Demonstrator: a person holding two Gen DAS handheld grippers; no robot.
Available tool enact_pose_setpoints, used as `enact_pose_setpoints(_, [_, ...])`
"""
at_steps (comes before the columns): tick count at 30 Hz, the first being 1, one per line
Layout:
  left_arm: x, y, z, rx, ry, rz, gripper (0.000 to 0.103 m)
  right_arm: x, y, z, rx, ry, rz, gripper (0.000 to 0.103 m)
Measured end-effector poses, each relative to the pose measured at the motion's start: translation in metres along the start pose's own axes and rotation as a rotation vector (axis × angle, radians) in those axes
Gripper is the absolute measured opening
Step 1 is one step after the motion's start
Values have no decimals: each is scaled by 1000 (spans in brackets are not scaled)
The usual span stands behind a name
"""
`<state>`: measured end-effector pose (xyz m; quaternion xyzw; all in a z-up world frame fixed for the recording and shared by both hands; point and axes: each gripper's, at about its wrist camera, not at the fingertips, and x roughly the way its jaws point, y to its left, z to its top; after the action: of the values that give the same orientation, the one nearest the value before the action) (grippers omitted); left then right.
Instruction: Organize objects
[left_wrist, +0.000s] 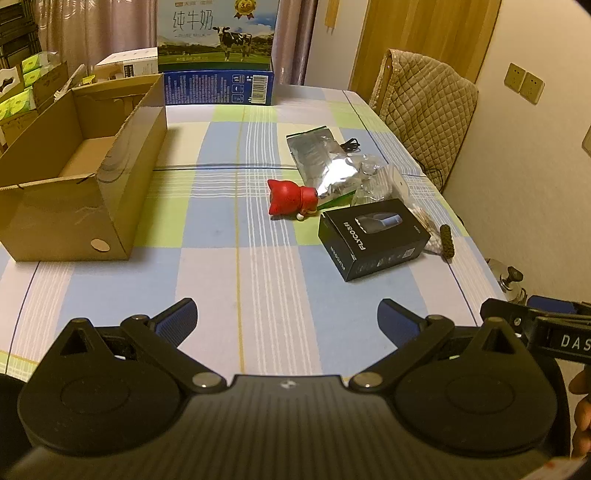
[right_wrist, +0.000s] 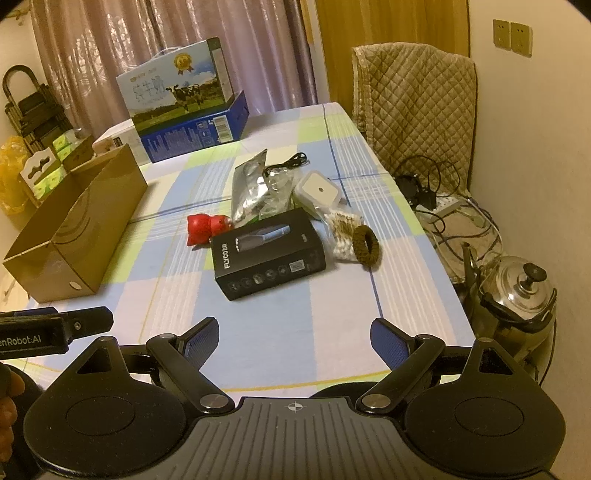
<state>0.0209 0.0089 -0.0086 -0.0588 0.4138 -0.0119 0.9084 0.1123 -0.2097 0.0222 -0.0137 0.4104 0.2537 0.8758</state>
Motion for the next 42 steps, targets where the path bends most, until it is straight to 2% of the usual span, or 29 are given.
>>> enact_pose_setpoints(18, [27, -9, 17, 30, 16, -2, 102, 11, -24, 20, 10, -21, -11, 87])
enact_pose_setpoints(28, [50, -9, 31, 70, 31, -36, 102, 22, -49, 43, -38, -25, 1, 87])
enact_pose_setpoints(31, [61, -11, 37, 122, 21, -61, 102, 30, -58, 50, -54, -26, -5, 86])
enact_pose_setpoints(34, [74, -13, 42, 189, 12, -127, 102, 40, -64, 56, -97, -22, 9, 86])
enact_pose_setpoints(37, [89, -21, 48, 299, 24, -213, 102, 53, -68, 59, -144, -6, 30, 86])
enact_pose_setpoints(42, [114, -42, 54, 496, 25, -283, 102, 77, -72, 62, -216, 31, 74, 86])
